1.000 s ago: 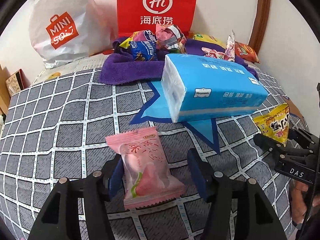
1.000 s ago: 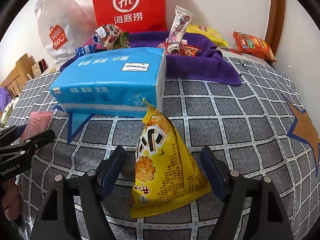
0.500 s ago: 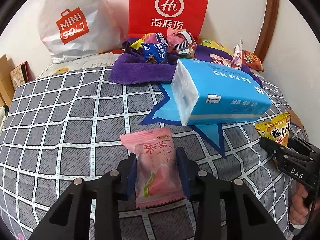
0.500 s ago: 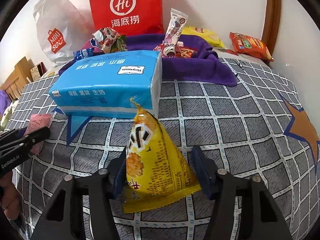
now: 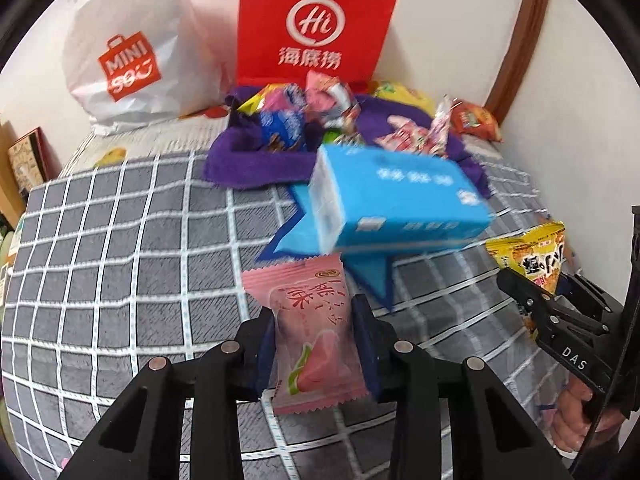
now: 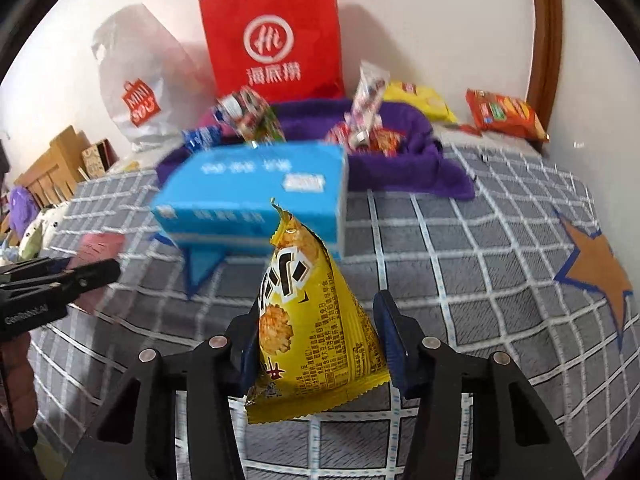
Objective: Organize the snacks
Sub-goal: 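Lift and carry the yellow bag and pink candy over the purple towel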
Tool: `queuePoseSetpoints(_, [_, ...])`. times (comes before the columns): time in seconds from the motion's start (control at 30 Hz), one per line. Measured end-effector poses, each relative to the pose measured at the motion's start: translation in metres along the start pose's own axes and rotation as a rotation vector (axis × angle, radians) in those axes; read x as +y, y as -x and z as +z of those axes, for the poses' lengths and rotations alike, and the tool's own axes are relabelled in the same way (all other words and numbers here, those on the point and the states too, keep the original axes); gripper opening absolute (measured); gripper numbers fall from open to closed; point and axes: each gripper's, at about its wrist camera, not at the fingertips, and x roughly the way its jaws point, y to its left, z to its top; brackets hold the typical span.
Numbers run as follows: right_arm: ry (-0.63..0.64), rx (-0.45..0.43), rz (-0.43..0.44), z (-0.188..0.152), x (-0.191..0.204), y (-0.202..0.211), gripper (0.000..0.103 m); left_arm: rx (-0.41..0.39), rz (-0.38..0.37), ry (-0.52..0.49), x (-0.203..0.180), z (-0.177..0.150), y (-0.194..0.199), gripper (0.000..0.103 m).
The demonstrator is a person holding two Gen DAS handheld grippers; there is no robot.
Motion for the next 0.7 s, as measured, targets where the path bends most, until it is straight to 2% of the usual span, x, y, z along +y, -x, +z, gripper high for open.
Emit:
queuePoseSetpoints(0.2, [0.003, -0.060, -0.044, 0.035, 0.005, 0.028, 0.050, -0.013, -0.025, -0.002, -0.009, 0.033, 0.019, 0.034])
queuePoseSetpoints(0.37, [-0.006, -0.104, -0.060, 0.070, 0.004, 0.041, 0.050, -0.042, -0.011, -0.019, -0.013, 0.064, 0.026, 0.034])
queuePoseSetpoints(0.7, [-0.003, -0.119, -0.113, 0.135, 0.007, 0.025, 0.050, -0.084, -0.003, -0.012, -0.005, 0.136, 0.026, 0.034])
